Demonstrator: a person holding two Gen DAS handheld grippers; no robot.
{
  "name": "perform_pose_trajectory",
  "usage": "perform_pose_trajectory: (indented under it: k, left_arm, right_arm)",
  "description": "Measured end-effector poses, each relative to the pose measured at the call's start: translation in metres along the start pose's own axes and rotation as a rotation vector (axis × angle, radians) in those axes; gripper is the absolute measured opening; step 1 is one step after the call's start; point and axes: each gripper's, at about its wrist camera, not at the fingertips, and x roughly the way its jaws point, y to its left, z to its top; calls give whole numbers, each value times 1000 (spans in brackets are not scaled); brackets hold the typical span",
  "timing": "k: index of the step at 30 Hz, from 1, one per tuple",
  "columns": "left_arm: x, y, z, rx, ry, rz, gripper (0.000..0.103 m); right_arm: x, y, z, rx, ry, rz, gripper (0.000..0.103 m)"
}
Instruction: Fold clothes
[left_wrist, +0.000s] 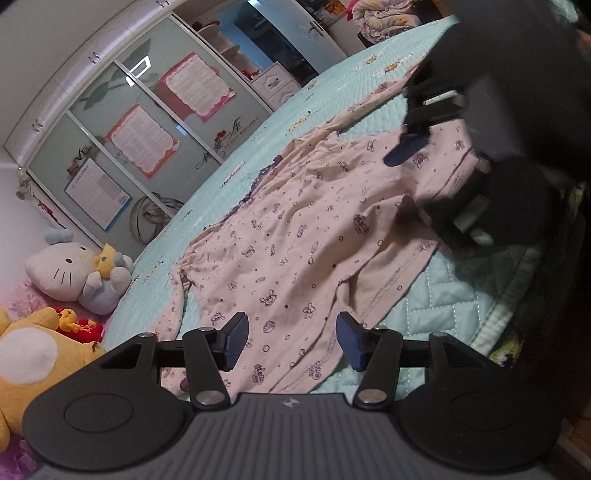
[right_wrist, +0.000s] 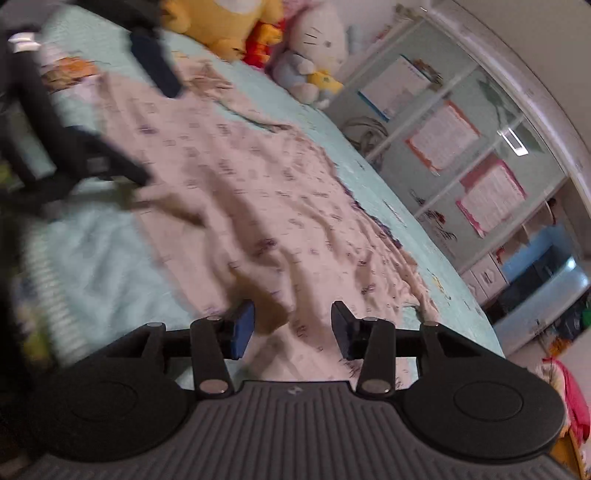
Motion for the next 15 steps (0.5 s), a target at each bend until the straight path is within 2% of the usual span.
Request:
perform_pose_trajectory:
  k: [2, 4, 9, 12, 15]
  left_arm:
    - [-4, 2, 3, -1, -10, 2, 59]
    - [-4, 3, 5, -10, -21, -11, 60]
    - [6, -6, 15, 8, -46, -39, 60]
    - [18, -9, 22, 5, -53, -20, 60]
    - [32, -6, 27, -25, -50, 28, 60]
  right_arm:
    - [4, -19, 8, 89, -2, -8, 9]
    - [2, -37, 14, 160, -31, -24, 0]
    - [-19, -59, 25, 247, -123, -39, 0]
    - [-30, -66, 30, 273, -158, -30, 0]
    - [-40, -70, 38, 289, -191, -18, 0]
